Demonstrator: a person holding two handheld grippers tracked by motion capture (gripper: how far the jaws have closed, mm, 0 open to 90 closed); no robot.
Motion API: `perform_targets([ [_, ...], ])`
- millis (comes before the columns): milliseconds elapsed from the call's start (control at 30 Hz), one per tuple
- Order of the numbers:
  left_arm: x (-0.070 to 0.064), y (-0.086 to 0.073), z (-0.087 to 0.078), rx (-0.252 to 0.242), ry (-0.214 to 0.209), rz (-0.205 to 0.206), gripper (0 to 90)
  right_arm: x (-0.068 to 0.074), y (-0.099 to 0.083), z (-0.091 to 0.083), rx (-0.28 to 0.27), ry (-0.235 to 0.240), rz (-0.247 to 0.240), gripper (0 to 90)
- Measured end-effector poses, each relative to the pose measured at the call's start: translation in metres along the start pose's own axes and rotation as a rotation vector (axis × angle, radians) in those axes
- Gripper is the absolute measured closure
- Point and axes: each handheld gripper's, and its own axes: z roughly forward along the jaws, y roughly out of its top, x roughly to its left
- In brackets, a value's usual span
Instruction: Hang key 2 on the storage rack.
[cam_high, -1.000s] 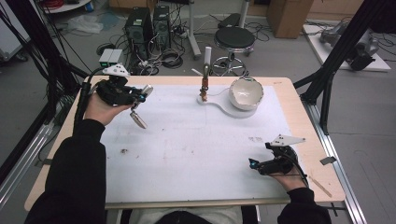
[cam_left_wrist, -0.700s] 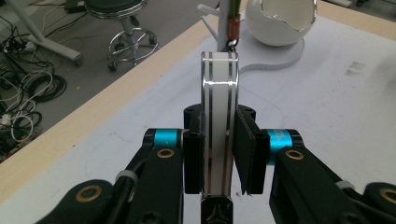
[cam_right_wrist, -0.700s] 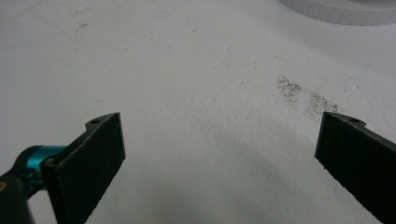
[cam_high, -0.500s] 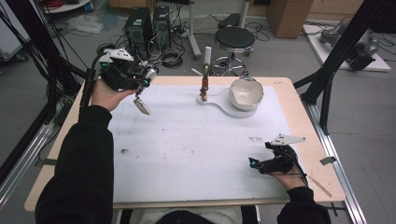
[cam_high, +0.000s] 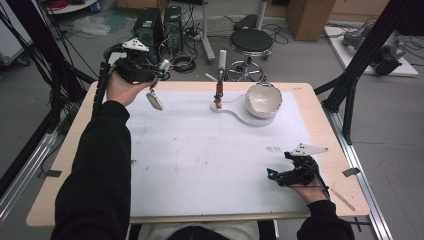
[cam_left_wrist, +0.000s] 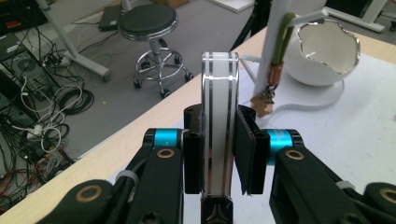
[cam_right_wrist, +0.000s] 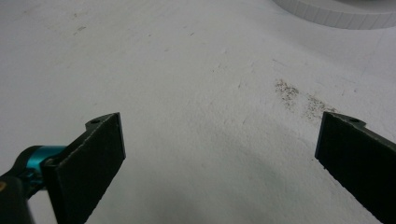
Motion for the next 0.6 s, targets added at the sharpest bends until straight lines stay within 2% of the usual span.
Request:
perform_targets([
  [100, 0.002, 0.005, 0.011, 0.02, 0.004, -0.004, 74.5, -0.001, 0.0, -0.001, -0.012, 0.005, 0.013, 0.7],
  [200, 0.001, 0.014, 0.02, 0.007, -0.01, 0.003, 74.5, -0.002, 0.0, 0.0, -0.025, 0.011, 0.02, 0.7],
  [267, 0.004, 0.021, 0.026, -0.001, -0.028, -0.008, 74.5, -0.002, 0.0, 0.001, -0.02, 0.012, 0.021, 0.6],
  [400, 0.007, 0.029, 0.035, -0.005, -0.019, -0.018, 74.5, -0.002, -0.001, 0.0, -0.021, 0.006, 0.022, 0.7],
  [600, 0.01, 0.039, 0.055, 0.035, -0.004, -0.015, 74.5, -0.004, -0.002, -0.003, -0.032, -0.004, 0.029, 0.6],
])
